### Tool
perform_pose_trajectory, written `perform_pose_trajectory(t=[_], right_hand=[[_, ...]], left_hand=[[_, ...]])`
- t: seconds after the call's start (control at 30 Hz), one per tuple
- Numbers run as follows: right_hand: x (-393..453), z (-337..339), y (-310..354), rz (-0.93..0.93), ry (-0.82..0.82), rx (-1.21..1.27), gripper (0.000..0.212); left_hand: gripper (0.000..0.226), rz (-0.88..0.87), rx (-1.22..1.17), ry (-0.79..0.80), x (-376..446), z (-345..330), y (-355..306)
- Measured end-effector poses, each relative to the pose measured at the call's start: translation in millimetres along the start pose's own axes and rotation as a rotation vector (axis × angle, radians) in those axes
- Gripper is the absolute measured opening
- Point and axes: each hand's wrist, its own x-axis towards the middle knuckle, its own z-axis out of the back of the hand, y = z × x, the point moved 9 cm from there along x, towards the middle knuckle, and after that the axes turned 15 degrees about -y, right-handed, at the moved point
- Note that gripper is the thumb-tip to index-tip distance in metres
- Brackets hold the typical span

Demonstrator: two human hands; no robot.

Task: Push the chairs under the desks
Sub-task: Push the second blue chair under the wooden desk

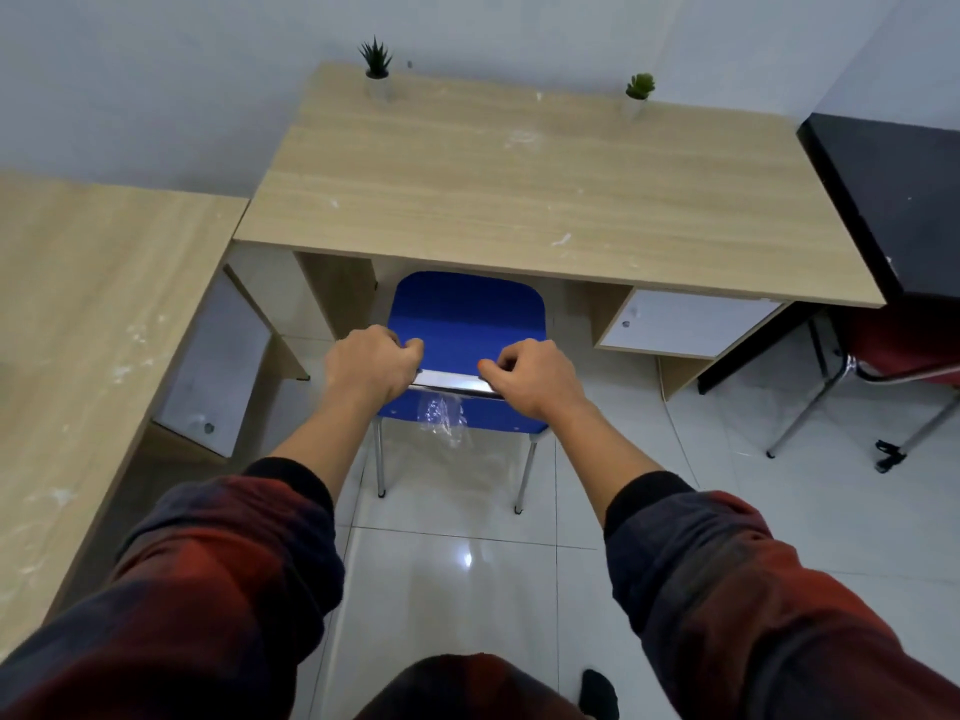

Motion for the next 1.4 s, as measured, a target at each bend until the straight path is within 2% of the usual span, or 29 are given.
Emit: perform_pose_trajectory(t=[0.2,0.5,0.7,0.9,1.03,1.17,1.4], right_hand=[[14.2,4.6,-8.2,-0.033,-0.062,-0.04,0.033],[22.6,10.4,-15.4,0.069,0.014,0.086,0.035],[54.1,41.1,-65.4,0.141,0.072,0.098,0.034],[96.7,73.0,-113.6,0.142,0.074,0.075,0.028],[97.7,67.8,-118.3,0.127,0.104,-0.001,0.028],[105.1,64.9,-118.3,0.104,0.126,-0.099,0.028],[113.6,47.3,-96.2,0.053,0.142,-0.14,0.037]], left_hand=[[0.043,0.013,-0.014,0.019,13.8,-7.4,-5.7],[0.046,0.014,0.105,0.053,8.2,-19.7,-22.7],[0.052,0.017,0.129,0.061,-15.6,-36.5,-82.7],[0.052,0.079,0.051,0.065,-22.7,-60.4,-138.0],[0.046,0.168,0.002,0.01,-16.7,-59.9,-134.2],[0.045,0.175,-0.024,-0.078,-10.8,-49.3,-136.1],[0.042,0.195,-0.055,-0.055,19.6,-41.7,-113.6]])
